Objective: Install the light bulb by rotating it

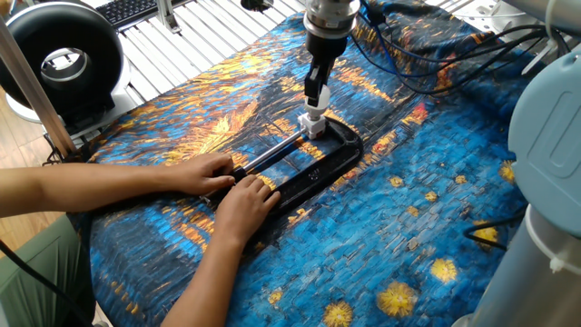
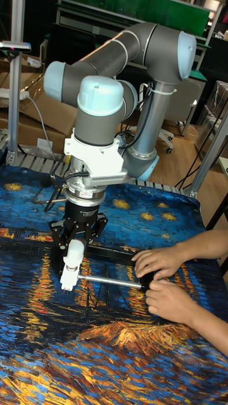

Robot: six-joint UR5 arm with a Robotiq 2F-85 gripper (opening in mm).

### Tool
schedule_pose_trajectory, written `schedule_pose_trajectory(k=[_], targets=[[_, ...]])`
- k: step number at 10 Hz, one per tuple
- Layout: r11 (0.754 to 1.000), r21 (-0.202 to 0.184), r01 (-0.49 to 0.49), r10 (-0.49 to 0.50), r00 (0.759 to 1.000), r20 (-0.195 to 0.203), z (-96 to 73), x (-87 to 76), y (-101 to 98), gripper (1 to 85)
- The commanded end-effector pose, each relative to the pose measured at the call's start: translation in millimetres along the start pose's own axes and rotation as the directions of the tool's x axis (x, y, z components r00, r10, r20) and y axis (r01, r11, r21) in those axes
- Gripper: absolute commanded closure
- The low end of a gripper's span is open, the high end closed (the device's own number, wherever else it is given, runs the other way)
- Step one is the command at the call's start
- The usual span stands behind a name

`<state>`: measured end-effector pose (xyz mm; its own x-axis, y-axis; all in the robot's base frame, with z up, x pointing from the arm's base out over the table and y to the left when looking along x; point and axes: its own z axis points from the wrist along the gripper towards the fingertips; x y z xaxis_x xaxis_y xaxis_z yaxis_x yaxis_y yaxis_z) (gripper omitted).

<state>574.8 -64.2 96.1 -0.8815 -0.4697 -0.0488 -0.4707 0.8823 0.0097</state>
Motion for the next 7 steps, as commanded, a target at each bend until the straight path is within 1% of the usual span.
schedule_pose_trajectory(k=[1, 3, 5, 7], targets=[[1.000, -0.002, -0.017, 0.017, 1.000, 0.011, 1.2, -4.3, 2.9, 61.0], [0.999, -0.003, -0.036, 0.036, 0.999, 0.013, 2.4, -4.9, 2.8, 61.3], [0.998, -0.002, -0.059, 0.059, 0.998, 0.018, 2.9, -5.9, 1.6, 63.7], [0.997, -0.001, -0.083, 0.083, 0.996, 0.019, 2.0, -5.4, -3.9, 64.3]])
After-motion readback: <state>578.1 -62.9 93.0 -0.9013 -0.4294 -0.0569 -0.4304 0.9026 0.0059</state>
